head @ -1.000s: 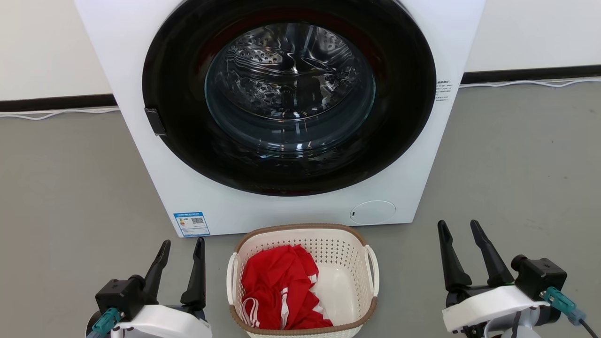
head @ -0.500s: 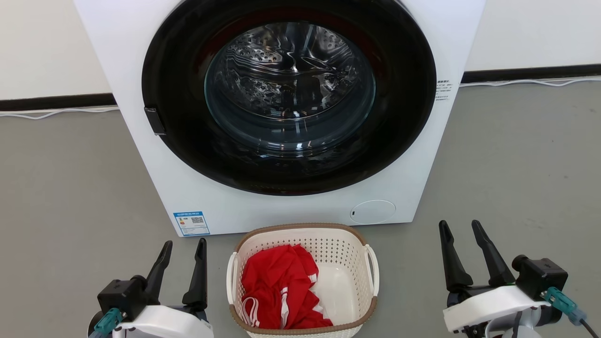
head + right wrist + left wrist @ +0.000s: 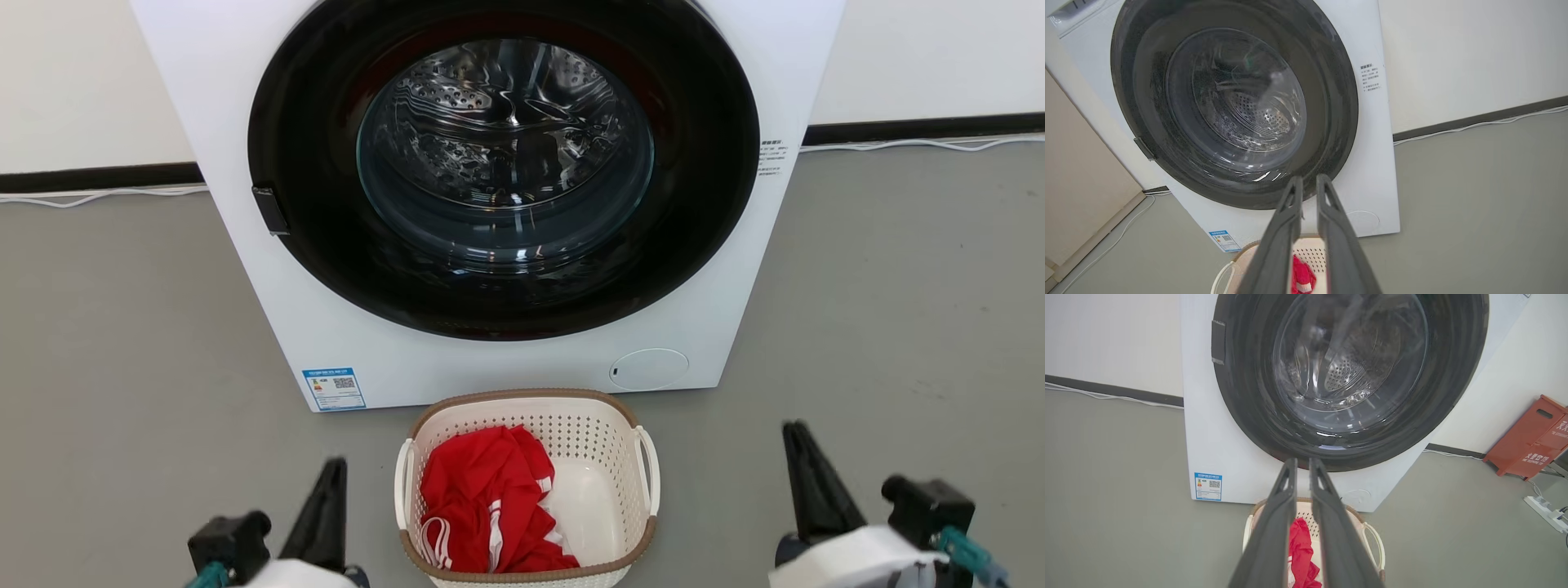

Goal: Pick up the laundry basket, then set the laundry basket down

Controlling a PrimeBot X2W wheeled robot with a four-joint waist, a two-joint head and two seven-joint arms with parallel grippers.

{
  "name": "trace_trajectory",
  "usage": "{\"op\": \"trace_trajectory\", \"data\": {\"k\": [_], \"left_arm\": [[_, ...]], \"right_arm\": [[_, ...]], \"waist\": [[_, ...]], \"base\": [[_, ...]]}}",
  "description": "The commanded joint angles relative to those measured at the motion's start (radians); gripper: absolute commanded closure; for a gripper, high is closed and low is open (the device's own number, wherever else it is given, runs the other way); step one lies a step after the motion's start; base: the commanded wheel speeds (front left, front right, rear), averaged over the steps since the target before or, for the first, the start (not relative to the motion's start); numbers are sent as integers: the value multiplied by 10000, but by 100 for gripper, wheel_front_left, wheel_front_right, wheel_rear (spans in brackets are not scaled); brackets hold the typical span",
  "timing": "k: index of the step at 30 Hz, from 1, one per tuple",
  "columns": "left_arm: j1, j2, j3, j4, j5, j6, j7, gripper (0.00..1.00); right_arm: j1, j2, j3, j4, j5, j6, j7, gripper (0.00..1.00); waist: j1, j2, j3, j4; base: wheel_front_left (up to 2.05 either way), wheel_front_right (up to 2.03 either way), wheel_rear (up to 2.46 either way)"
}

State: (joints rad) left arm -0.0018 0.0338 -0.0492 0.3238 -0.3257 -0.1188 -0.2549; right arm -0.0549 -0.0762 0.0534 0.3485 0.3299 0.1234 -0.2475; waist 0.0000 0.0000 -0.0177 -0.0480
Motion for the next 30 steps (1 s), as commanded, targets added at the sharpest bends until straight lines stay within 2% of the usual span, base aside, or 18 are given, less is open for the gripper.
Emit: {"op": "trace_trajectory", "data": {"k": [1,6,10,30], "left_arm": [[-182,31,56,-153,-219,-2,83,100],[-206,37,121,-189,-741,-7,237,100],[-228,41,162,-213,-1153,-11,344,100],[-365,62,398,-316,-3102,-29,892,100]], "right_arm": [[-181,-18,-49,-148,217,1,49,100],[-181,-7,-121,-201,734,4,201,100],[-191,2,-172,-226,1143,7,315,100],[-252,45,-419,-361,3088,18,861,100]], "waist": [[1,0,2,6],[22,0,-13,28],[1,0,13,43],[0,0,50,116]], "base": [[0,0,0],[0,0,0],[0,0,0],[0,0,0]]}}
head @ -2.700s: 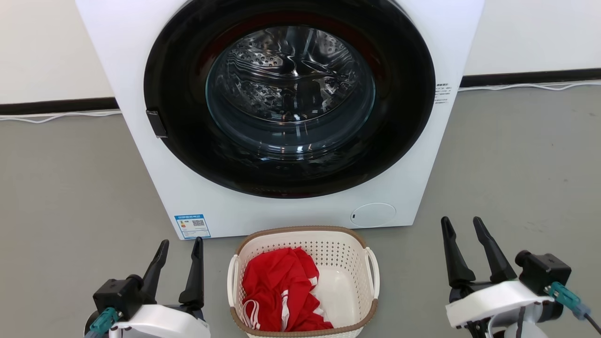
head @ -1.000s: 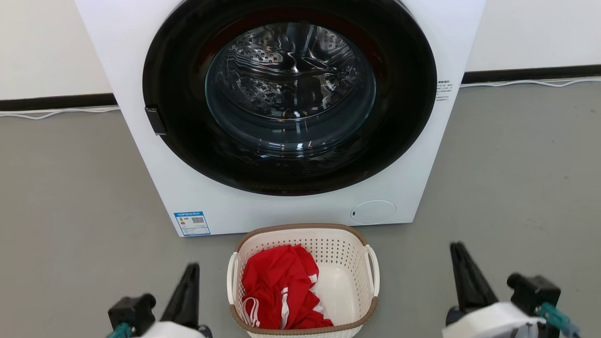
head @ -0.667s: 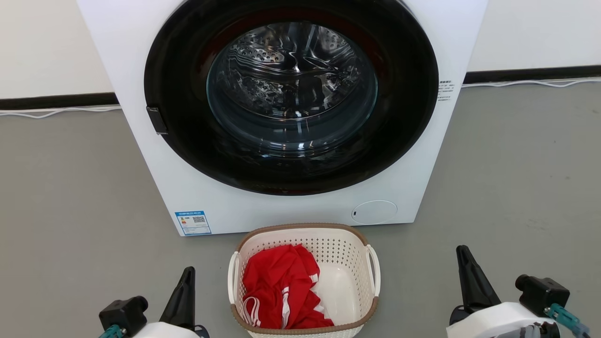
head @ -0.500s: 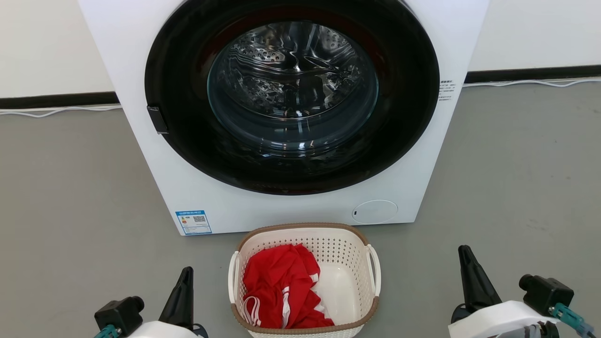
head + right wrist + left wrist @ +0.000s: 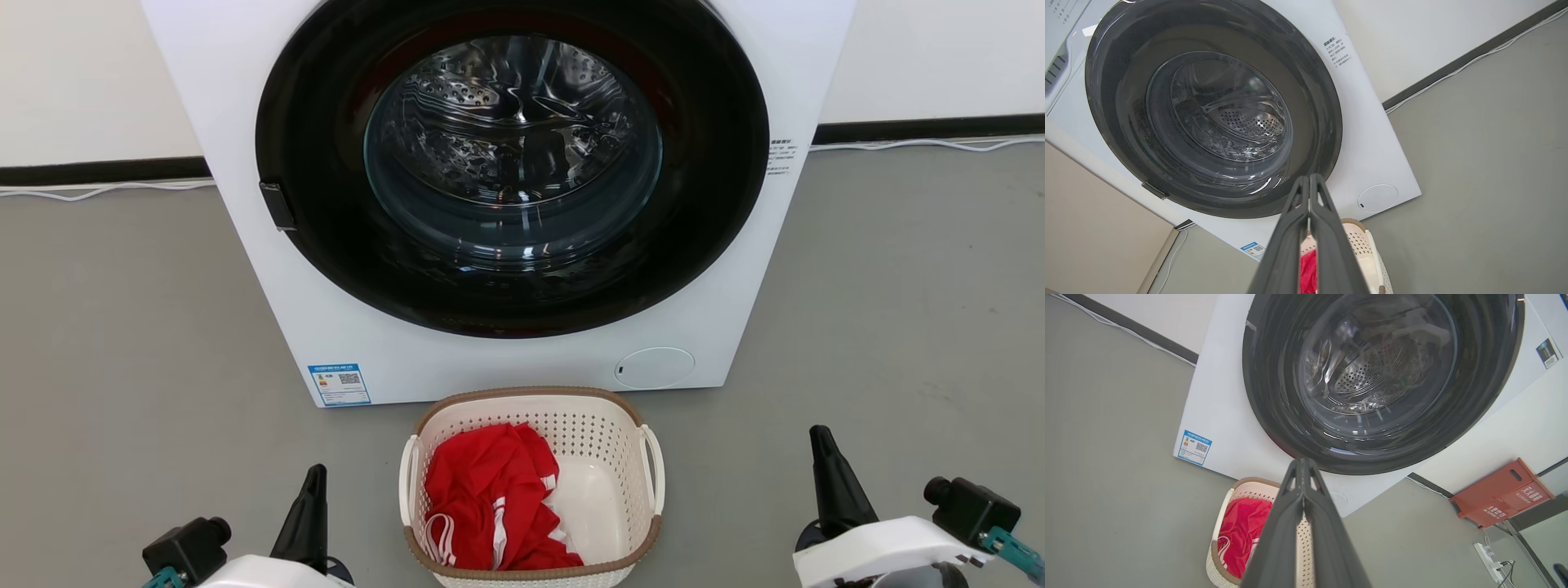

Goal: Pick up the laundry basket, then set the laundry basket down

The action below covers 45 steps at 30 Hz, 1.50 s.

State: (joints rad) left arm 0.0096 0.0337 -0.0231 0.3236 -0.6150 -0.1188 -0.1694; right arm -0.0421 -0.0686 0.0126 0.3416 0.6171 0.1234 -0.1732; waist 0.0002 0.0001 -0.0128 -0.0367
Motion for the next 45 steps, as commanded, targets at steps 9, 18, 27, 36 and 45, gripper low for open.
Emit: {"op": "trace_trajectory", "data": {"k": [9,18,27,36,45], "left_arm": [[-545,73,255,-358,-1133,-37,302,100],[-619,84,385,-408,-2159,-47,597,100],[-678,93,489,-447,-2978,-54,831,100],[-751,103,619,-496,-4004,-64,1126,100],[-818,113,736,-540,-4929,-72,1391,100]], "right_arm": [[-406,-11,-130,-357,1136,23,380,100],[-436,12,-263,-428,2159,29,671,100],[-459,30,-370,-485,2974,33,902,100],[-489,52,-503,-556,3997,39,1193,100],[-515,73,-624,-620,4918,45,1455,100]], "waist": [[-2,-1,16,37],[-2,-1,33,76],[-2,-1,46,106],[-2,-1,63,145],[-2,-1,78,180]], "base": [[0,0,0],[0,0,0],[0,0,0],[0,0,0],[0,0,0]]}}
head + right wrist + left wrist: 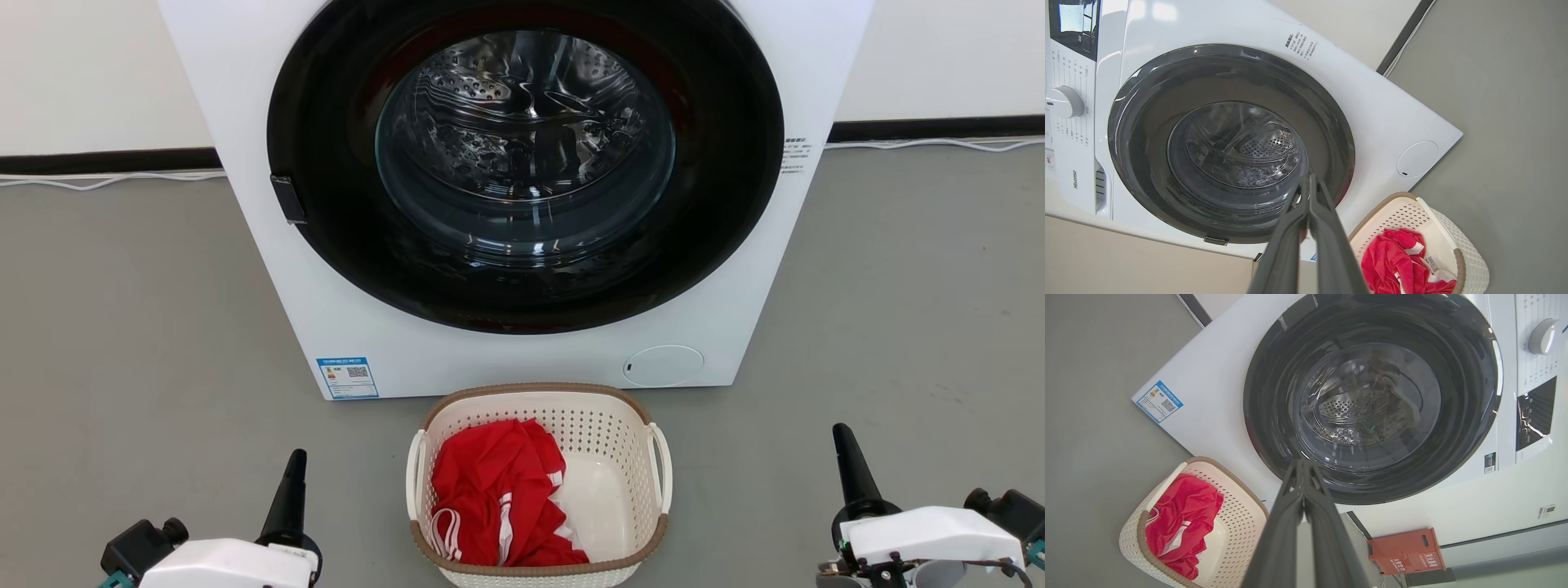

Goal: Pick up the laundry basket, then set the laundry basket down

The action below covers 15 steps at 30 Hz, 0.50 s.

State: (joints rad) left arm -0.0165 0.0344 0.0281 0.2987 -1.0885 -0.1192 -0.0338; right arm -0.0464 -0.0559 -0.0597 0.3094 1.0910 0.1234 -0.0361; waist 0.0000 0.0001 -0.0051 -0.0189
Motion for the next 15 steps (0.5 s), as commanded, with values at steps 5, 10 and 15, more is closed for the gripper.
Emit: {"op": "trace_trajectory", "data": {"k": [5,10,15], "left_arm": [[-593,111,289,-316,-704,-73,182,100],[-637,117,367,-345,-1321,-79,359,100],[-674,123,432,-370,-1834,-84,506,100]], "right_arm": [[-488,-43,33,-334,688,47,229,100],[-505,-29,-47,-376,1302,51,403,100],[-520,-18,-113,-412,1815,54,548,100]], "waist": [[0,-1,9,20],[0,-1,19,44],[0,-1,27,63]], "base": [[0,0,0],[0,0,0],[0,0,0]]}}
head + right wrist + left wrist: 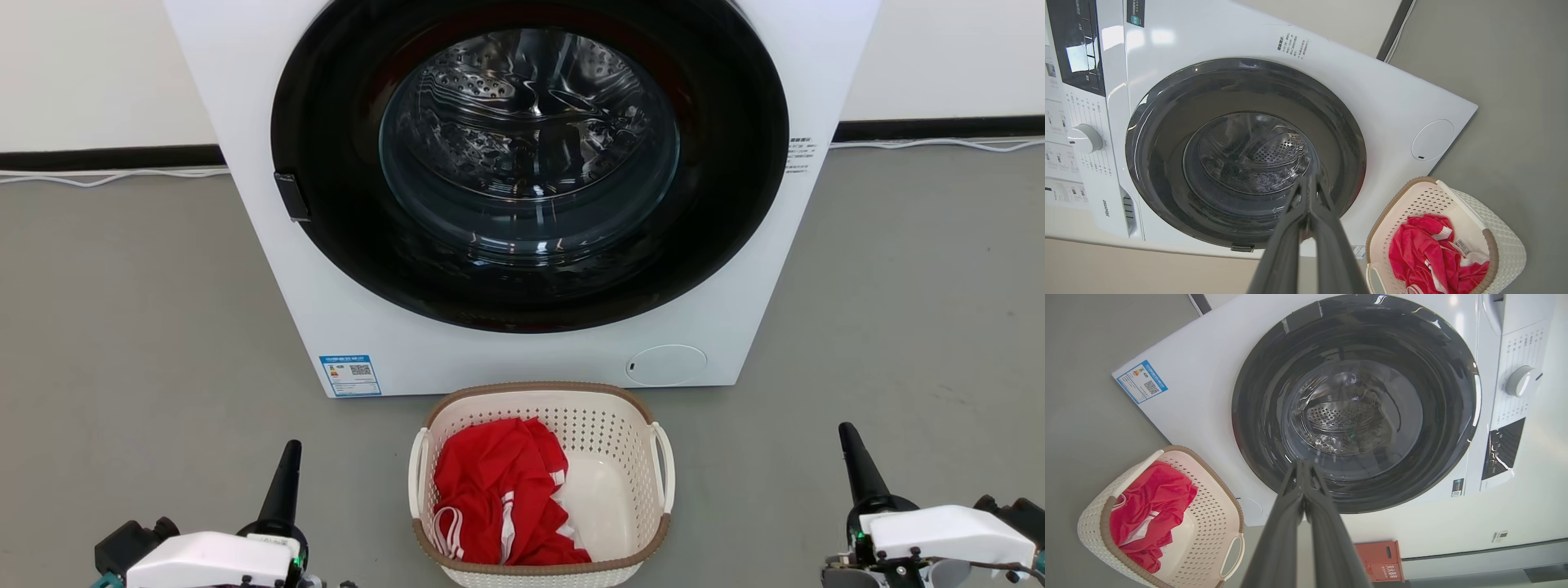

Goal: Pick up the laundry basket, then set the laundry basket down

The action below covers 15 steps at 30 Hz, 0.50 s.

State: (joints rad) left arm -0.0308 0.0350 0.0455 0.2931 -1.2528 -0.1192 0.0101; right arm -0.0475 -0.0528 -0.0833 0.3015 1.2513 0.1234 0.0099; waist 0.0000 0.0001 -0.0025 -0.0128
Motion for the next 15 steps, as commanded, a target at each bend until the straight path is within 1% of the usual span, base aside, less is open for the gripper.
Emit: {"op": "trace_trajectory", "data": {"k": [1,15], "left_arm": [[-539,118,270,-319,-293,-85,97,100],[-635,132,440,-383,-1628,-97,480,100]], "right_arm": [[-511,-46,110,-341,314,55,117,100],[-550,-17,-62,-433,1646,62,493,100]], "waist": [[0,-1,2,6],[0,-1,24,56]], "base": [[0,0,0],[0,0,0]]}}
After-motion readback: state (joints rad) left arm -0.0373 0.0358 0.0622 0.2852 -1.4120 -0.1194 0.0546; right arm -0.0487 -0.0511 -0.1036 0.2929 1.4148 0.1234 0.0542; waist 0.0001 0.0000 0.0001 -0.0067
